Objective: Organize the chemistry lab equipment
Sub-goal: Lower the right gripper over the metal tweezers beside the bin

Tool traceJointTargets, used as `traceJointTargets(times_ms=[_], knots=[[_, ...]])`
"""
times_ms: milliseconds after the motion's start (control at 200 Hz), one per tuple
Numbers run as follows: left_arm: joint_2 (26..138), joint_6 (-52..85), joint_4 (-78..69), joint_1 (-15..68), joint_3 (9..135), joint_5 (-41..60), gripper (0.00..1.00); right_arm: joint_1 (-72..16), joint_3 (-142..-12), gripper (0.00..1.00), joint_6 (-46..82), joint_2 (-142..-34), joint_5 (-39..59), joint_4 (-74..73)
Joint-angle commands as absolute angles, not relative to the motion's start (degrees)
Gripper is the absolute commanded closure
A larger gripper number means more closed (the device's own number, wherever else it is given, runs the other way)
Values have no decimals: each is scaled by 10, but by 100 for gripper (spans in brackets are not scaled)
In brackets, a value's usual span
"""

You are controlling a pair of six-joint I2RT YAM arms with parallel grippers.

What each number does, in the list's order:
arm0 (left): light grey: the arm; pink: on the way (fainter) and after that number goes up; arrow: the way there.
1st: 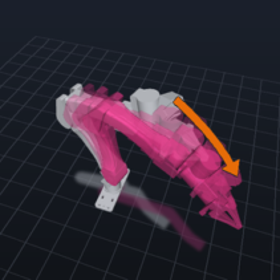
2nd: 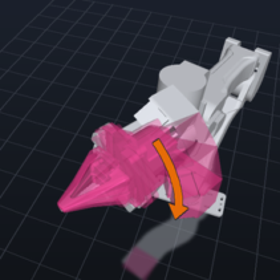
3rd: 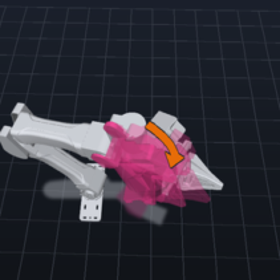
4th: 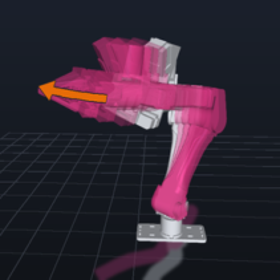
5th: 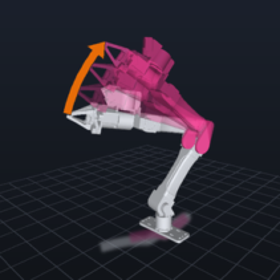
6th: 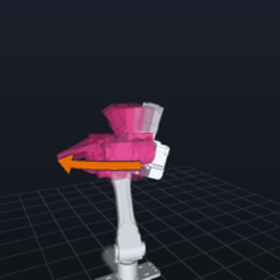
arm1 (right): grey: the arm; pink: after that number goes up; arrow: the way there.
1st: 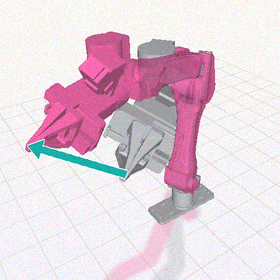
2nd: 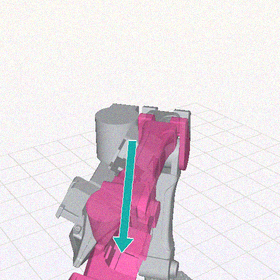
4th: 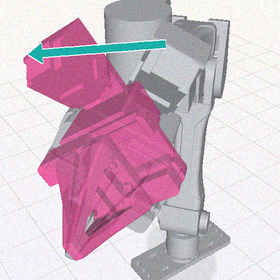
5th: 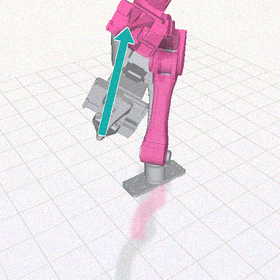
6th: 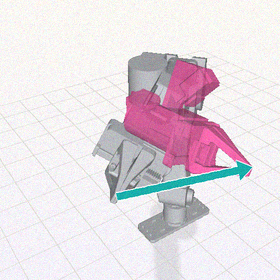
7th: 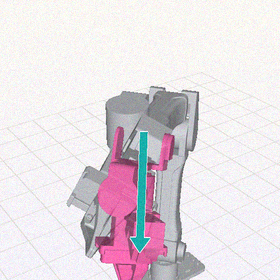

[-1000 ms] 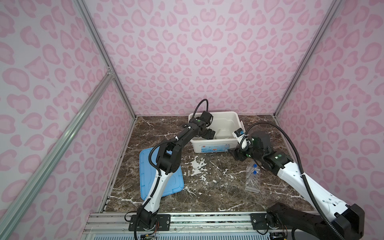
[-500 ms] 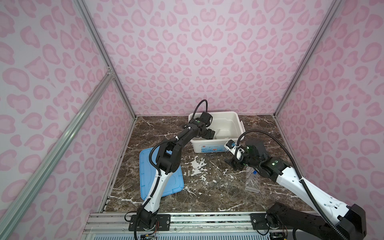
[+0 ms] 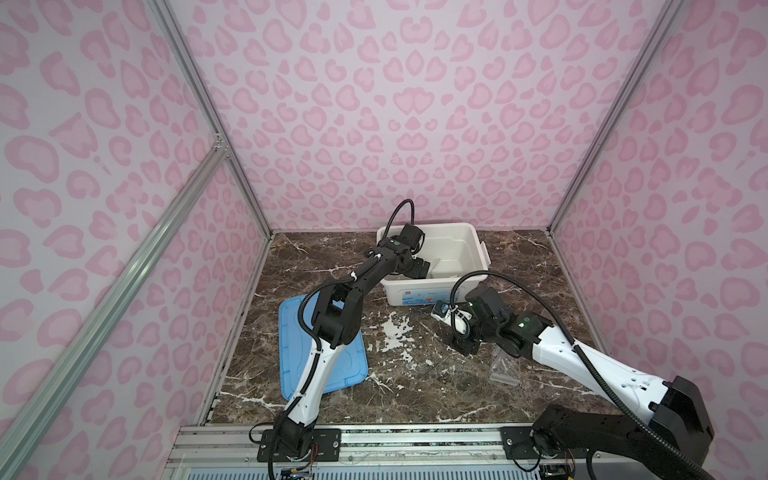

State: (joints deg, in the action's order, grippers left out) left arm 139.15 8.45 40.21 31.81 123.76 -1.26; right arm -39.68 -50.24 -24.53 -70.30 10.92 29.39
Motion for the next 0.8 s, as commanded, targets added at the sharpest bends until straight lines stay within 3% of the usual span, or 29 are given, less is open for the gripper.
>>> traceJointTargets(times_ms=[0, 795], knots=[[1210, 87, 398, 316, 1236, -2, 2, -403, -500, 26, -261, -715, 105, 304], [1223, 91, 411, 310, 1224, 25, 2, -506, -545, 34, -328, -883, 64, 335]])
